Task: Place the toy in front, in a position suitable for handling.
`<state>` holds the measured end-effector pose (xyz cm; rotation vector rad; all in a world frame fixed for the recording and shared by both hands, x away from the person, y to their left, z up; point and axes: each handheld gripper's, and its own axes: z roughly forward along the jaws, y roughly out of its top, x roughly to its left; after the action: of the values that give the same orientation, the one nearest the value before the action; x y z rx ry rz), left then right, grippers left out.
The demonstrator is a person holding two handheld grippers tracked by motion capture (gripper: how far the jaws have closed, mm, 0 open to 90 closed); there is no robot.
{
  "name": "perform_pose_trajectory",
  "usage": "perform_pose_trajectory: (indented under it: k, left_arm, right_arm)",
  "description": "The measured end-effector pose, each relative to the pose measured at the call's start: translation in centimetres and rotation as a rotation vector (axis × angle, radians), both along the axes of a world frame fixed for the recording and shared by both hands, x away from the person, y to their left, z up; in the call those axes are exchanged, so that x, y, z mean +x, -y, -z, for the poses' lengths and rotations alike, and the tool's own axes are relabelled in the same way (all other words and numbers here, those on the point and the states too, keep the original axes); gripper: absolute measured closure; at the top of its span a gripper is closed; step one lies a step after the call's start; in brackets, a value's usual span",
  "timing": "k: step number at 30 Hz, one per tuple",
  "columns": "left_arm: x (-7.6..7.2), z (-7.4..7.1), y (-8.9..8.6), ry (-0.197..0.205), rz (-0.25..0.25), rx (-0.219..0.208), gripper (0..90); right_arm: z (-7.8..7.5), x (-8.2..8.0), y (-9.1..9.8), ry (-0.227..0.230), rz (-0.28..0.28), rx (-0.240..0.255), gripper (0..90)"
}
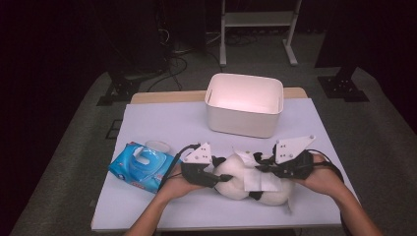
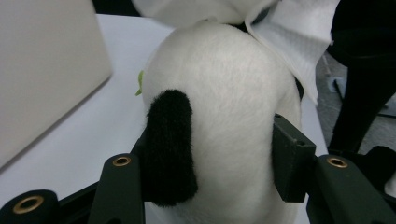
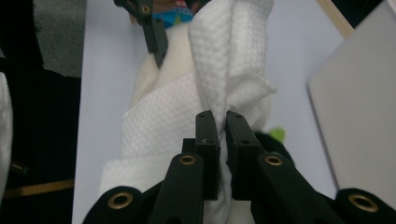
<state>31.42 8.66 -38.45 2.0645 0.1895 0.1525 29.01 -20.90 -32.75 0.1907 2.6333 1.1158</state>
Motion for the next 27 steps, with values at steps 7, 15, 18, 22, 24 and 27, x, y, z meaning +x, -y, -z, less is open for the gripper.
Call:
perform_pose_trajectory:
  k: [7, 15, 18, 22, 24, 27]
  left_arm:
    - [-0.6, 0.3, -0.4, -0.017, 0.004, 0.021, 43.9]
    - [-0.9, 0.4, -0.3, -0.016, 0.013, 0.027, 42.6]
    - [-1.0, 0.3, -0.2, -0.006, 0.010, 0.044, 42.5]
    - [-0.9, 0.4, -0.3, -0.008, 0.014, 0.034, 42.4]
    - [-1.1, 0.3, -0.1, 0.002, 0.016, 0.033, 42.1]
    - [-1.2, 0.2, 0.0, 0.011, 0.017, 0.040, 42.0]
  right_arm:
    - [-0.6, -1.1, 3.8, 0.001, 0.076, -0.016, 84.3]
    - [0.1, -0.7, 2.7, -0.011, 0.061, 0.030, 84.3]
    - [0.5, -0.1, 0.9, -0.016, 0.019, 0.025, 84.3]
    - [0.5, 0.2, 0.8, -0.036, 0.010, 0.035, 84.0]
    - [0.6, 0.3, 1.8, -0.067, 0.014, 0.064, 84.1]
    - [0.6, -0.2, 3.8, -0.078, 0.045, 0.091, 84.1]
